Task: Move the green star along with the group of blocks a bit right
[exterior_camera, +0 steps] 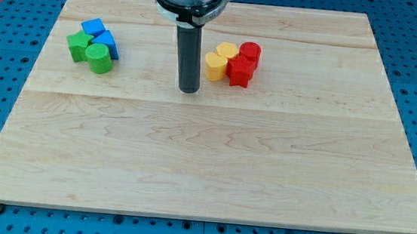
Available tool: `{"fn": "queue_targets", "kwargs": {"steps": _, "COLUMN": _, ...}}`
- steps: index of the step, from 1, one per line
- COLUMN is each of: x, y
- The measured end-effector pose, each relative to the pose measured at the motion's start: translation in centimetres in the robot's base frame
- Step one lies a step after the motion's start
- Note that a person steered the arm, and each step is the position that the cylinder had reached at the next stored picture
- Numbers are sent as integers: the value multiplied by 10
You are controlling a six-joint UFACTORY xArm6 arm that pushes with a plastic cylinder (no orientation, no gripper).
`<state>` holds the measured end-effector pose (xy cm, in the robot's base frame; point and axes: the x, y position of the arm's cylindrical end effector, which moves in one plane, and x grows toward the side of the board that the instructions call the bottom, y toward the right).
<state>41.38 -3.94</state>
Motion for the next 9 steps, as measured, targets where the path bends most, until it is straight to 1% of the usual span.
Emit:
{"fn": "queue_targets", "kwargs": {"steps": 2, "x": 26, "y": -20}}
{"fn": "queue_targets", "kwargs": {"steps": 3, "x": 27, "y": -67}}
{"fn": "queue_targets", "kwargs": {"steps": 4, "x": 13, "y": -133}}
{"fn": "queue_targets", "kwargs": {"steps": 5, "x": -11, "y": -197}}
{"fn": "queue_targets", "kwargs": {"steps": 6, "x": -33, "y": -246}}
{"fn": "queue_targets", "kwargs": {"steps": 7, "x": -58, "y": -254}}
{"fn": "queue_targets", "kwargs": {"steps": 9, "x": -73, "y": -213}}
